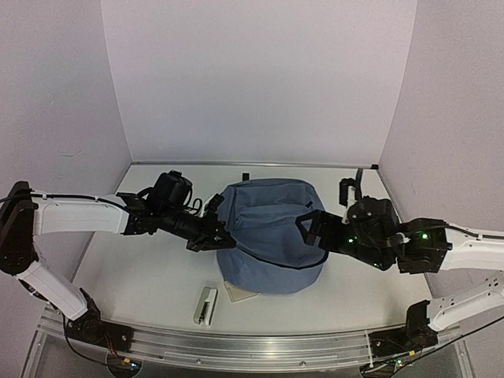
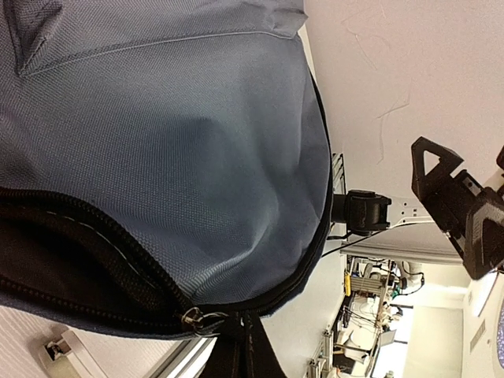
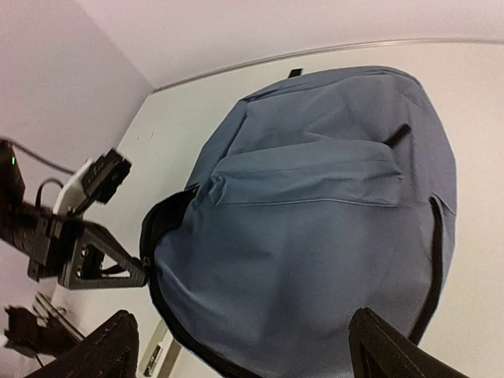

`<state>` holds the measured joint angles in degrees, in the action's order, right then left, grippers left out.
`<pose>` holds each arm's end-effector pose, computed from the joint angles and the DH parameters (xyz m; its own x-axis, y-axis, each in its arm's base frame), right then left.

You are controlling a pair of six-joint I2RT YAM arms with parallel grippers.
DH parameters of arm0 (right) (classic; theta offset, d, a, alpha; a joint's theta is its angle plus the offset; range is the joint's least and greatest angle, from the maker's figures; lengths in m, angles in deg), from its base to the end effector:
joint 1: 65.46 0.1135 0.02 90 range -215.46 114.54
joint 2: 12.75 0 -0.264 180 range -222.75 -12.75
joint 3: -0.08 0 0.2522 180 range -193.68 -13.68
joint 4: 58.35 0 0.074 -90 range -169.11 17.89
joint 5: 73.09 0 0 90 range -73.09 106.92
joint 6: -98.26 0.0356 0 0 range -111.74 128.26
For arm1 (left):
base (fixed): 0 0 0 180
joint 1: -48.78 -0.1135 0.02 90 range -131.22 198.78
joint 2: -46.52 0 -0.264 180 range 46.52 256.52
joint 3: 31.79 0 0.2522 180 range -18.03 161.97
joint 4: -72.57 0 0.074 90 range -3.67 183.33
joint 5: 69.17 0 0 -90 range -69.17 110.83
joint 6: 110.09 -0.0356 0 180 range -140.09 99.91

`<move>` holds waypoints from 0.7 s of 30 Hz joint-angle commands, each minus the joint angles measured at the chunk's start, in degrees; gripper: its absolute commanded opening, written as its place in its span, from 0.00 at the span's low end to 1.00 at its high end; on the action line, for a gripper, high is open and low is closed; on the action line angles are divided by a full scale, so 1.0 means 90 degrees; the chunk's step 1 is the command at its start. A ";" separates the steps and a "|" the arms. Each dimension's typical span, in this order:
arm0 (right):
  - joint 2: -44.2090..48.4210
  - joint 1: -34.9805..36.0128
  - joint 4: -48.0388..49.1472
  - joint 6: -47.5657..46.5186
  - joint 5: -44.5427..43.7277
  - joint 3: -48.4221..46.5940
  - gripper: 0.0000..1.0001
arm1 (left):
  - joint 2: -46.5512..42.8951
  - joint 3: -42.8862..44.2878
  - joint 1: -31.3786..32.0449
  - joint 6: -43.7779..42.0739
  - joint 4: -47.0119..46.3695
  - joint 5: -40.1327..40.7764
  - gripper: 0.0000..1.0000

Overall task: Pack the student bag
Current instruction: Zip the student bag at the center of the board.

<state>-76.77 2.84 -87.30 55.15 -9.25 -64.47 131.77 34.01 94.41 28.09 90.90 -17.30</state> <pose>0.1069 0.2262 0.3027 -0.6244 0.2031 -0.7542 -0.3435 0.7958 0.4987 0.2057 -0.2417 0.2301 -0.9590 0.1421 -0.2451 0.2832 0.4605 -0.8412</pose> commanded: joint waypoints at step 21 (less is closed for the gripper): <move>-0.0997 -0.0609 -0.0306 0.2753 0.0474 0.0908 0.60 | -0.0304 0.0088 0.0047 0.0019 -0.0124 0.0461 0.00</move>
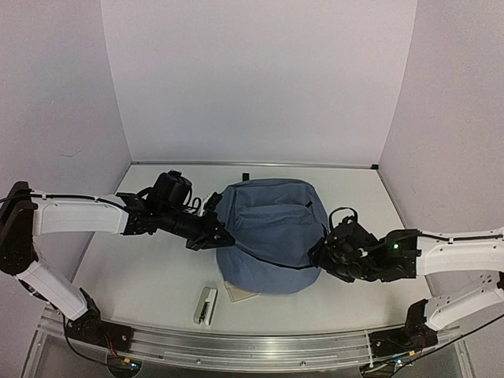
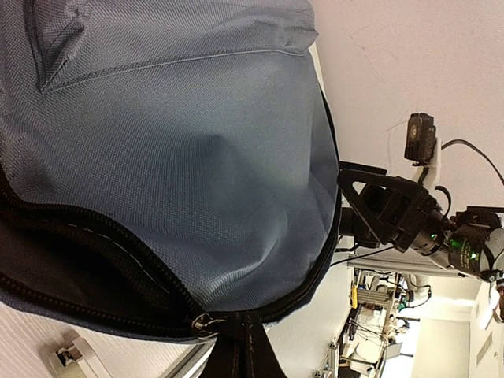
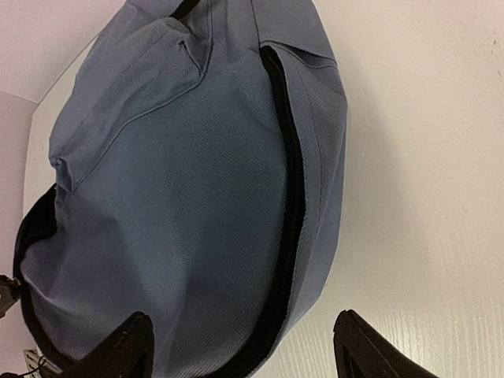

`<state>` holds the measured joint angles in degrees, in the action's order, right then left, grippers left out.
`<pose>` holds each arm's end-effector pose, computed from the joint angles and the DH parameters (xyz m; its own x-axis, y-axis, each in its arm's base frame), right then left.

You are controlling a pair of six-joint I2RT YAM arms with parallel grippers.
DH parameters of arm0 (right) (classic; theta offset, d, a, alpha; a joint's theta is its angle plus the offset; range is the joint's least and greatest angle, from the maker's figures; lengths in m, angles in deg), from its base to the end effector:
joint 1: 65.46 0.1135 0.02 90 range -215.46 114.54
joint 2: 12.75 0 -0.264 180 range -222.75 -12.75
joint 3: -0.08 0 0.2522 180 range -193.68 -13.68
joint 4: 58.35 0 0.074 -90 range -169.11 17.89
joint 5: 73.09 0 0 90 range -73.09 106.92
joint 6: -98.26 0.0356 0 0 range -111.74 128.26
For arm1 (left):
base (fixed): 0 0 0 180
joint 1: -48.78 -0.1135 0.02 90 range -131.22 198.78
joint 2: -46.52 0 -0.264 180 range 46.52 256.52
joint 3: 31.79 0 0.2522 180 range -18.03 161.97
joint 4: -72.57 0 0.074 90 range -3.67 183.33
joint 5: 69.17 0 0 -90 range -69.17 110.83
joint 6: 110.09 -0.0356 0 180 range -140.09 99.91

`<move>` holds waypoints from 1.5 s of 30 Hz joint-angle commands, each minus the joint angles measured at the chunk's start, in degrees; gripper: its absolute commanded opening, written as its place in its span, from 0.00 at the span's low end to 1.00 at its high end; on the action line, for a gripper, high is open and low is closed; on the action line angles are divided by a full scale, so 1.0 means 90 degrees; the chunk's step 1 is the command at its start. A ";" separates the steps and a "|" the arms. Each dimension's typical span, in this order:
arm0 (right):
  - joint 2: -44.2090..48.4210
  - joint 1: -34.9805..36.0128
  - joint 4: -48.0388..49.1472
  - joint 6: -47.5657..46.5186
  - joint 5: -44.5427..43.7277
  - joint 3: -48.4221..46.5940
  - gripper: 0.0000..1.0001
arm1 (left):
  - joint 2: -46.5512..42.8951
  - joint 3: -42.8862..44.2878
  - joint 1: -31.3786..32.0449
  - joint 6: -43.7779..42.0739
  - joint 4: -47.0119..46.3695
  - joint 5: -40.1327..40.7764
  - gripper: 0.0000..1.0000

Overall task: Pack the student bag
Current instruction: Zip the student bag at the center of the board.

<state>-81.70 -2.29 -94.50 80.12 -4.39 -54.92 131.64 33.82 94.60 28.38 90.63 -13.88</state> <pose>0.1193 0.2071 0.2169 -0.7979 0.3841 -0.4645 0.1029 0.8462 0.5228 0.2065 -0.2415 0.2294 -0.9585 0.1033 -0.2656 0.2813 0.4926 -0.8235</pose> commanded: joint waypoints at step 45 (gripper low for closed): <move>0.0772 -0.3838 0.1404 -0.1168 0.3383 -0.0229 0.74 | 0.3541 0.3055 0.0680 0.0773 -0.2332 0.0038 0.00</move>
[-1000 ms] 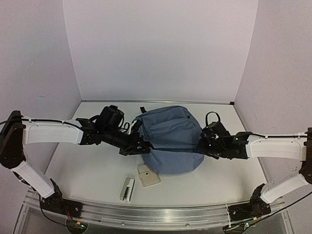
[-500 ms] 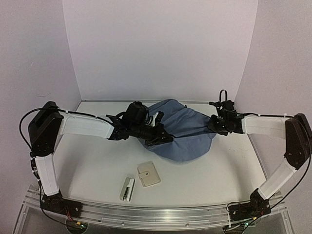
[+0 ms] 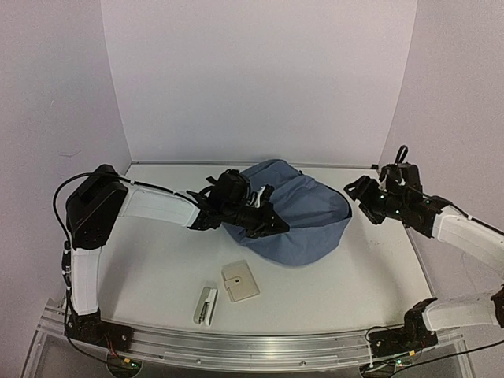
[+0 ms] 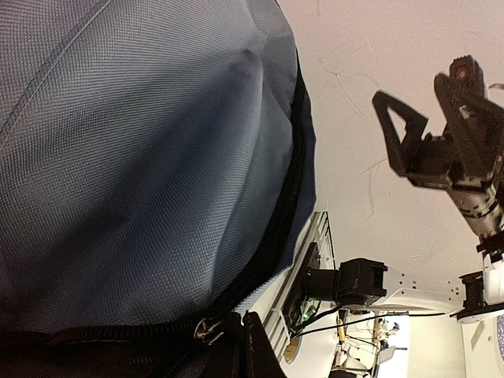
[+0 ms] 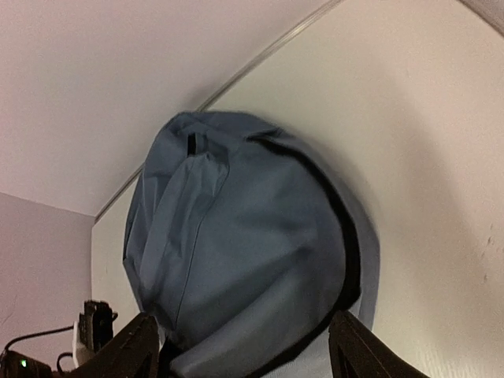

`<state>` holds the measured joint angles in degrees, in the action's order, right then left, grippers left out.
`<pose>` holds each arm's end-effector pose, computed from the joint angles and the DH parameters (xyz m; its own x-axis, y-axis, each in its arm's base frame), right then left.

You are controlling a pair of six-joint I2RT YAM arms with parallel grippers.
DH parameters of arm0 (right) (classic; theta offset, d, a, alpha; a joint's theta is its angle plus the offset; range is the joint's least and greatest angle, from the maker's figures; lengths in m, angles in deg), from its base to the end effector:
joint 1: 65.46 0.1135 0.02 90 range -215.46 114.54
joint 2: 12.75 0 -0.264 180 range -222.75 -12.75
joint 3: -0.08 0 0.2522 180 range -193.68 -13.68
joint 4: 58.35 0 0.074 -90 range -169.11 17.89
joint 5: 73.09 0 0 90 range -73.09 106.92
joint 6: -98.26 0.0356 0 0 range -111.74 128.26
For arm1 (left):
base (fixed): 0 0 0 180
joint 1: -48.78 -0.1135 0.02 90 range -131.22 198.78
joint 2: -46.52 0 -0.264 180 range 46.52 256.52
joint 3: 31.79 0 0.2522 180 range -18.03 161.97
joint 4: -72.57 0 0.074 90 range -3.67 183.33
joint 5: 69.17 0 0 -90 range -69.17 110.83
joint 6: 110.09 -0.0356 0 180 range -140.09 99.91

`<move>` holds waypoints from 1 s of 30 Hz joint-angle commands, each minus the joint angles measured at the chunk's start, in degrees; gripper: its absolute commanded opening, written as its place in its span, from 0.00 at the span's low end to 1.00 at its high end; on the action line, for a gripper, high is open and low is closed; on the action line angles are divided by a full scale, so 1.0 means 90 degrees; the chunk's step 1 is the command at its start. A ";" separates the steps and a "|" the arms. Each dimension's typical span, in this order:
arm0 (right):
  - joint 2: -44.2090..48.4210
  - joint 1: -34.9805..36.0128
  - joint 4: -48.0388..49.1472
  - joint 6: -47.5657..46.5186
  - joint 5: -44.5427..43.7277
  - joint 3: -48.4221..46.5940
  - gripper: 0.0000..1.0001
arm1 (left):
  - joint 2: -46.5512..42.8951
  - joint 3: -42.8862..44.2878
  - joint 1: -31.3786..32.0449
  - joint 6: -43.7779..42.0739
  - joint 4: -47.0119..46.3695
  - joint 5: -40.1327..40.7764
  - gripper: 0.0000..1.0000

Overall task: Pack the student bag
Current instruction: Zip the student bag at the center of the board.

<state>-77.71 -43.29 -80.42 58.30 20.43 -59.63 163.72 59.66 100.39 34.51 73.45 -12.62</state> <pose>0.2369 0.0989 0.2793 -0.6004 0.5815 -0.5490 0.0514 0.7132 0.6991 0.2706 -0.3732 0.1923 -0.9437 0.0960 -0.3164 0.3292 0.3628 -0.8718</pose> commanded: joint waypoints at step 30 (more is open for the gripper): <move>-0.1477 0.1938 0.1569 0.3180 0.0467 0.0568 0.42 | -0.0411 -0.0014 0.0173 0.0086 -0.0326 -0.0310 0.00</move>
<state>-90.86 -25.93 -69.88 86.27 28.05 -54.96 163.48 59.52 101.30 35.49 72.74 -14.08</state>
